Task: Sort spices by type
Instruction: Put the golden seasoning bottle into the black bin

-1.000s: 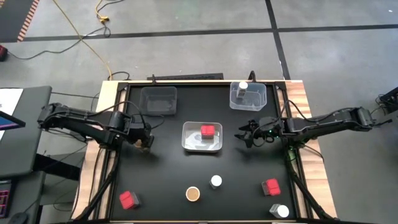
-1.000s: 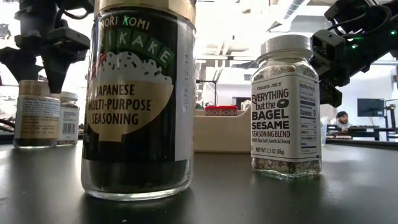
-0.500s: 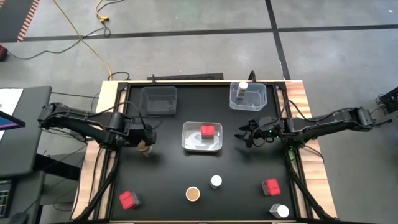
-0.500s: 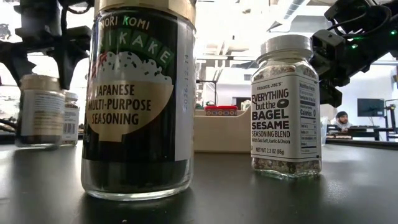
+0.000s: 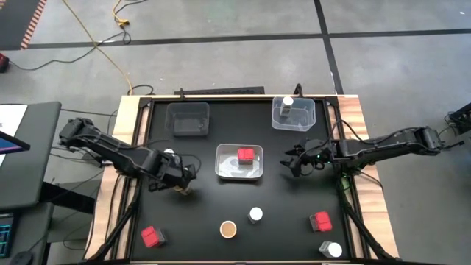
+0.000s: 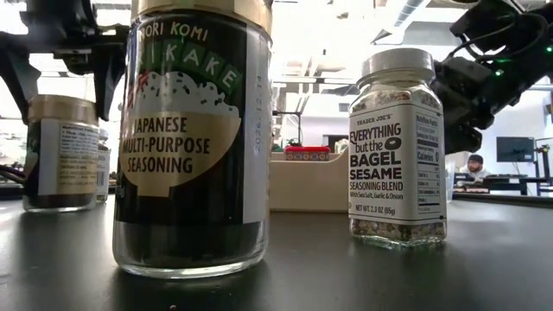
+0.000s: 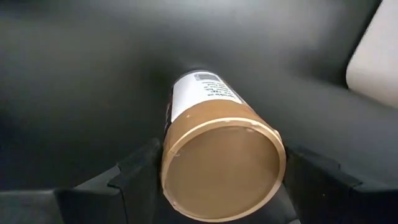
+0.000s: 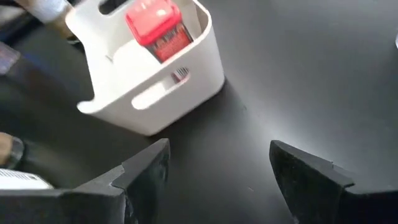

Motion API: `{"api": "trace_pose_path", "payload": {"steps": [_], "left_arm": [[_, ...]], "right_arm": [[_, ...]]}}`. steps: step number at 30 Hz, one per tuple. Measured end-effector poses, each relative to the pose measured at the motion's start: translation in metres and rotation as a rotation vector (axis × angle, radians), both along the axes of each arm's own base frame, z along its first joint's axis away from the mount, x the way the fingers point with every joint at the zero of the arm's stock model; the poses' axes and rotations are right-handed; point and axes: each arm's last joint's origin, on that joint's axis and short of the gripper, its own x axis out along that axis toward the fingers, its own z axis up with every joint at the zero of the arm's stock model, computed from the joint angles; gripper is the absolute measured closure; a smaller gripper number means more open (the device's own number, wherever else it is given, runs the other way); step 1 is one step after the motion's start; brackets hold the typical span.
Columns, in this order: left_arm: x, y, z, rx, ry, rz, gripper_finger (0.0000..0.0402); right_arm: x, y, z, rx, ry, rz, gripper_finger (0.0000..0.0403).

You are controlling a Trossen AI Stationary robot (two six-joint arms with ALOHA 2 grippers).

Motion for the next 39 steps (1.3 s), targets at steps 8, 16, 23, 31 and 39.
{"api": "trace_pose_path", "payload": {"steps": [8, 16, 23, 31, 39], "left_arm": [[0.016, -0.010, 0.000, 0.007, 0.022, -0.037, 0.0121], [0.014, -0.015, 0.000, -0.030, 0.022, 0.068, 0.0120], [0.025, -0.005, 0.002, -0.090, -0.029, 0.156, 0.0119], [0.026, 0.013, 0.001, -0.066, 0.001, 0.240, 0.0118], [0.020, 0.030, 0.000, -0.019, 0.098, 0.308, 0.0118]], "right_arm": [[-0.002, 0.000, -0.002, 0.010, 0.031, -0.008, 0.0101], [-0.002, 0.000, -0.002, 0.024, 0.028, -0.020, 0.0101], [-0.002, 0.000, -0.002, 0.024, 0.020, -0.020, 0.0101], [-0.002, 0.000, -0.002, 0.024, 0.023, -0.020, 0.0101], [-0.002, 0.000, -0.002, 0.025, 0.023, -0.020, 0.0101]]}}
